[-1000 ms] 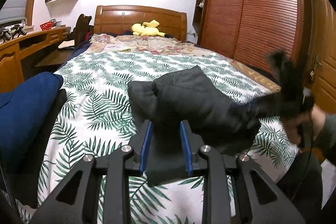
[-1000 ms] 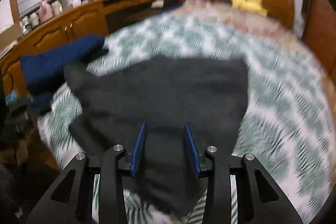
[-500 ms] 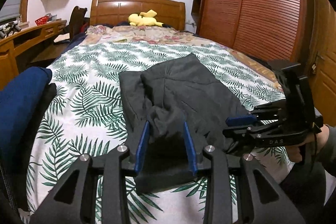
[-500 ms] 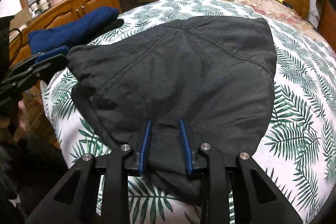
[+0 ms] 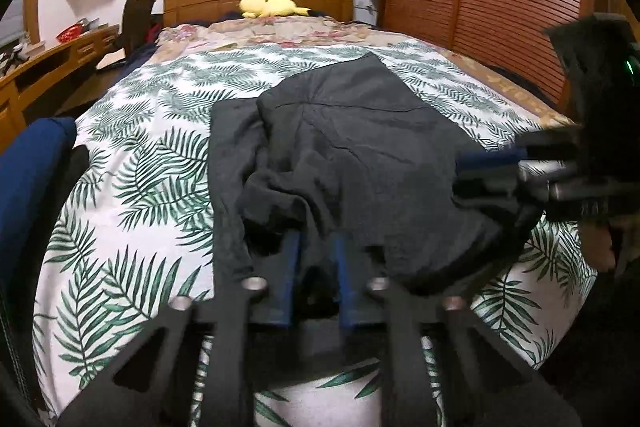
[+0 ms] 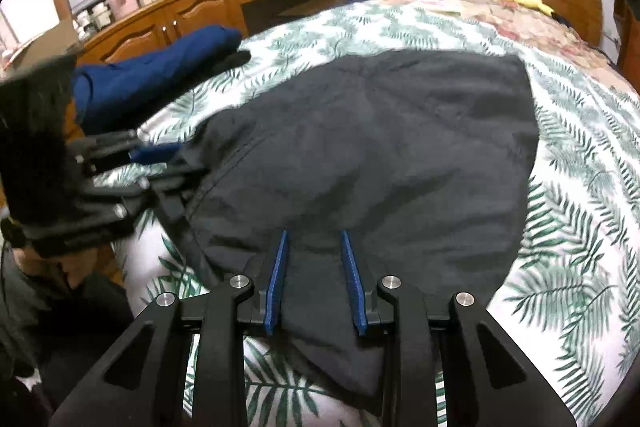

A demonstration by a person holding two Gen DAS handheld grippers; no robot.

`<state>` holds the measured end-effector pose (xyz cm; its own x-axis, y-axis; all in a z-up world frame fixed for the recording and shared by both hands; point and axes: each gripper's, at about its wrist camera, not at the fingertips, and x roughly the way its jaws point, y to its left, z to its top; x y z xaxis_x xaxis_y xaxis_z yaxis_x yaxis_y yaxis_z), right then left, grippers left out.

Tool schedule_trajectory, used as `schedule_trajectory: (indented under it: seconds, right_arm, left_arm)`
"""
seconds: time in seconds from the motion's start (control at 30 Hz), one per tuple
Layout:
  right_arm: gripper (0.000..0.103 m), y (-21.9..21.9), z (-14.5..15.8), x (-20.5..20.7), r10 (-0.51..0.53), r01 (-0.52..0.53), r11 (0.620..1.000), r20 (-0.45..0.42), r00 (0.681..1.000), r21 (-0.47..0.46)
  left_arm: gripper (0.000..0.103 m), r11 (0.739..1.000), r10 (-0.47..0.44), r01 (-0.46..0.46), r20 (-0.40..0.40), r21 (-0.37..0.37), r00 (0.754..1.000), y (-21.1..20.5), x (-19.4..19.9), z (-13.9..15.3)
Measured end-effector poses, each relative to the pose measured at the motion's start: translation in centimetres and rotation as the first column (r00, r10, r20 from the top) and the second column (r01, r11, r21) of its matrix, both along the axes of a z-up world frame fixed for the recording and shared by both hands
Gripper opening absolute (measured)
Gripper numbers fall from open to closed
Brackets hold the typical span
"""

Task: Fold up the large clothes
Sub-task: 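Grasp the folded black jacket edge with the left tool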

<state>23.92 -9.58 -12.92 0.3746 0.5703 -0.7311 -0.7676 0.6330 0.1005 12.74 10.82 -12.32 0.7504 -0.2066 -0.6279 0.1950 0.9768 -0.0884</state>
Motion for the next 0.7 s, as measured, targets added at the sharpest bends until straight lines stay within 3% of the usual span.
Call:
schedule_trajectory:
  seconds: [0.07, 0.2, 0.3, 0.47, 0.63, 0.7]
  right_arm:
    - [0.039, -0.6, 0.6, 0.5, -0.016, 0.016, 1.000, 0.033, 0.999, 0.013]
    - [0.042, -2.1, 0.8, 1.9, -0.068, 0.065, 0.997, 0.057, 0.996, 0.050]
    - [0.042, -2.2, 0.2, 2.6, -0.071, 0.070, 0.997, 0.043, 0.997, 0.026]
    - [0.042, -2.1, 0.8, 1.9, -0.046, 0.043, 0.998, 0.065, 0.997, 0.043]
    - [0.062, -1.4, 0.5, 3.7, -0.078, 0.077, 0.997, 0.073, 0.994, 0.016]
    - [0.065, -1.3, 0.0, 5.2, -0.101, 0.102, 0.995, 0.069, 0.992, -0.001]
  left_arm:
    - [0.002, 1.000, 0.009, -0.010, 0.025, 0.007, 1.000, 0.1, -0.4, 0.7]
    - [0.002, 0.999, 0.037, -0.037, 0.088, -0.012, 0.995, 1.2, -2.5, 2.5]
    - [0.002, 0.999, 0.051, -0.051, 0.074, -0.001, 0.996, 2.3, -3.5, 1.8]
    - [0.003, 0.994, 0.096, -0.095, 0.026, -0.048, 0.995, 4.5, -3.4, 0.4]
    - [0.003, 0.995, 0.093, -0.092, 0.016, -0.036, 0.996, 4.2, -3.4, -0.3]
    - [0.003, 0.995, 0.091, -0.090, 0.012, -0.041, 0.996, 4.2, -3.4, -0.5]
